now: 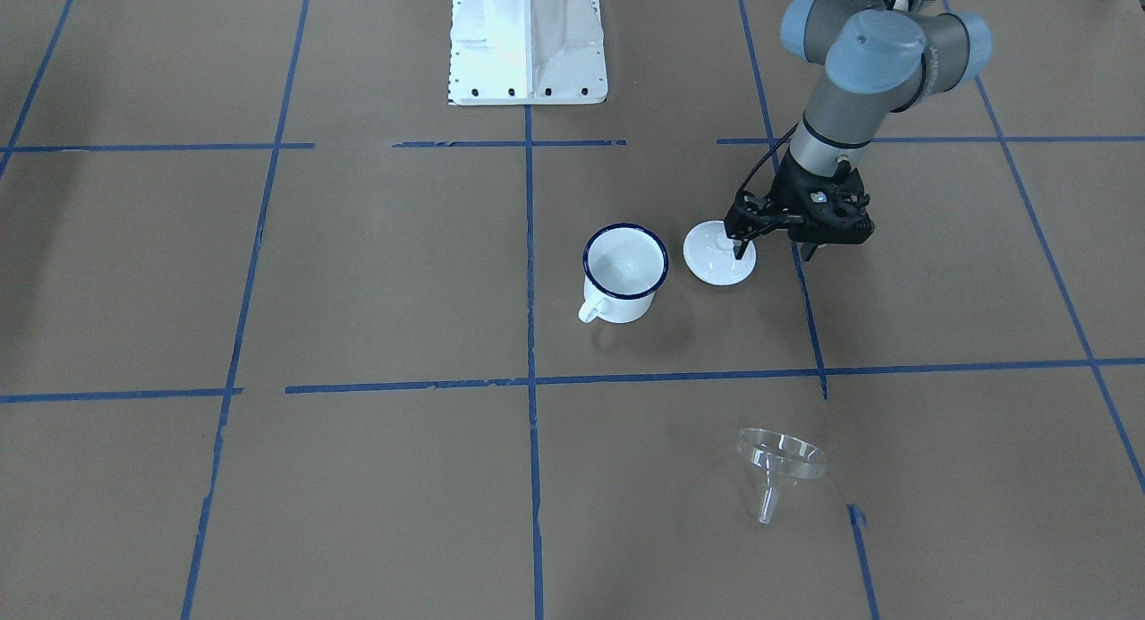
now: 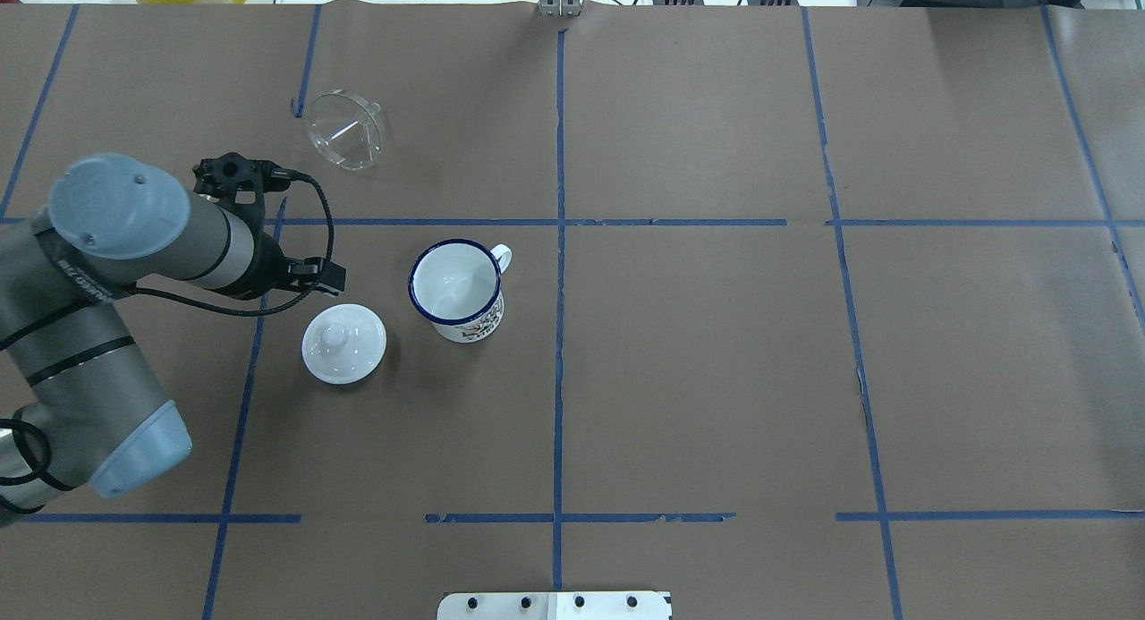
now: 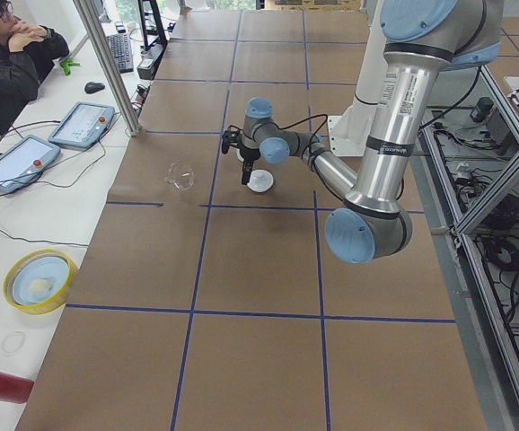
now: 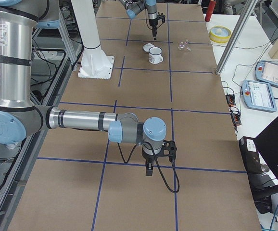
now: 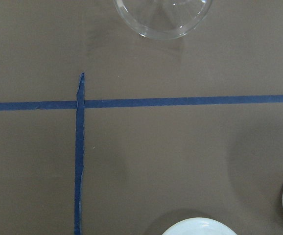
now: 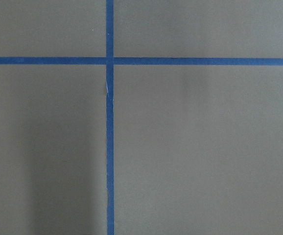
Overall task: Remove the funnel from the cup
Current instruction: 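Lower the left gripper onto the white plastic funnel and grasp it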
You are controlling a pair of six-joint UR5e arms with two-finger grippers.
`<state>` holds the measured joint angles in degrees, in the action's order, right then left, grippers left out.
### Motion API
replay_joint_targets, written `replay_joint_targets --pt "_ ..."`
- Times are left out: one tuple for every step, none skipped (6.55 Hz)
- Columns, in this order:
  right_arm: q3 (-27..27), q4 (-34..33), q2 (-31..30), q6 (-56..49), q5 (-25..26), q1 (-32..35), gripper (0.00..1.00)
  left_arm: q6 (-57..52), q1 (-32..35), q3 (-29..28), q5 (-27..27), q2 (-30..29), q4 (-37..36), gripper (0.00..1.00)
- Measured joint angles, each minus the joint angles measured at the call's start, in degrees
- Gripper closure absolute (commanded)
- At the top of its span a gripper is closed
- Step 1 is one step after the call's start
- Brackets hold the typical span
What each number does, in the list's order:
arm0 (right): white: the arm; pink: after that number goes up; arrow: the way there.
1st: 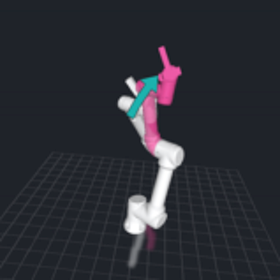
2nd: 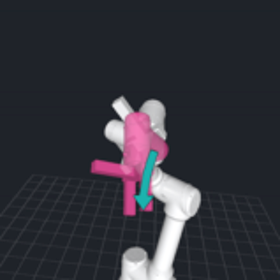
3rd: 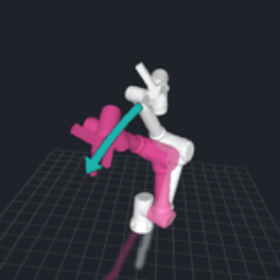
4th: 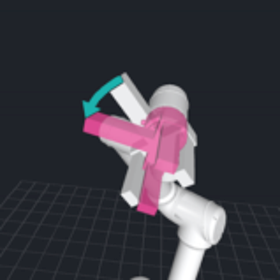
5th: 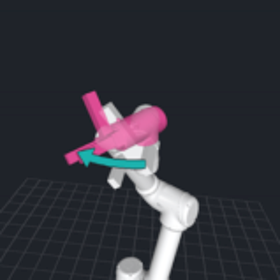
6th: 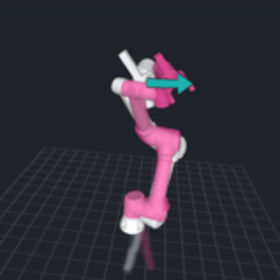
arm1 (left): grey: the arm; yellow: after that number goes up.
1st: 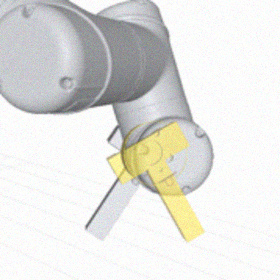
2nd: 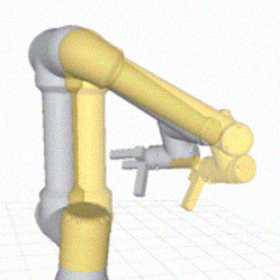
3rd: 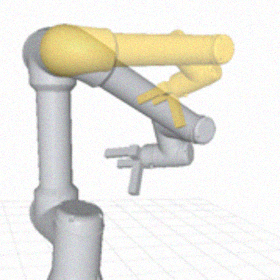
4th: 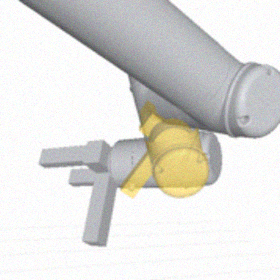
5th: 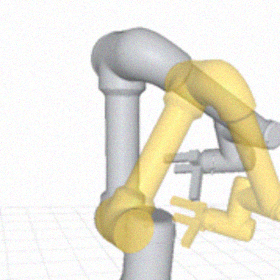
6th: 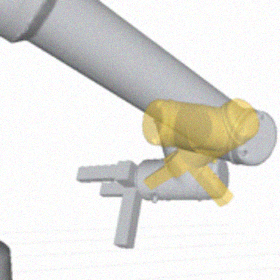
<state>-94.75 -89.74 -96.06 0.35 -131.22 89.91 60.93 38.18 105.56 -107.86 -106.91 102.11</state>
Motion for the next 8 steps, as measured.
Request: replay_joint_targets --pt "0.0 0.0 0.0 0.0 0.0 0.0 0.0 0.0 -1.2 -0.6 -0.1 -1.4 -1.7 0.05" --pt "0.0 0.0 0.0 0.0 0.0 0.0 0.0 0.1 -2.0 -0.9 -0.2 -1.8 -2.2 0.07" --pt "0.0 0.0 0.0 0.0 0.0 0.0 0.0 0.1 -2.3 -0.9 -0.3 -2.0 -2.3 0.07" --pt "0.0 0.0 0.0 0.0 0.0 0.0 0.0 0.0 -2.4 -1.0 -0.4 -2.0 -2.2 0.07" --pt "0.0 0.0 0.0 0.0 0.0 0.0 0.0 0.0 -2.5 -1.2 -0.7 -2.1 -2.0 0.07" --pt "0.0 0.0 0.0 0.0 0.0 0.0 0.0 0.0 -2.7 -1.8 -1.3 -2.1 -1.8 0.07" --pt "0.0 0.0 0.0 0.0 0.0 0.0 0.0 0.0 -2.9 -2.3 -1.7 -2.2 -1.6 0.07" --pt "0.0 0.0 0.0 0.0 0.0 0.0 0.0 0.0 -3.0 -2.5 -1.9 -2.2 -1.6 0.08"
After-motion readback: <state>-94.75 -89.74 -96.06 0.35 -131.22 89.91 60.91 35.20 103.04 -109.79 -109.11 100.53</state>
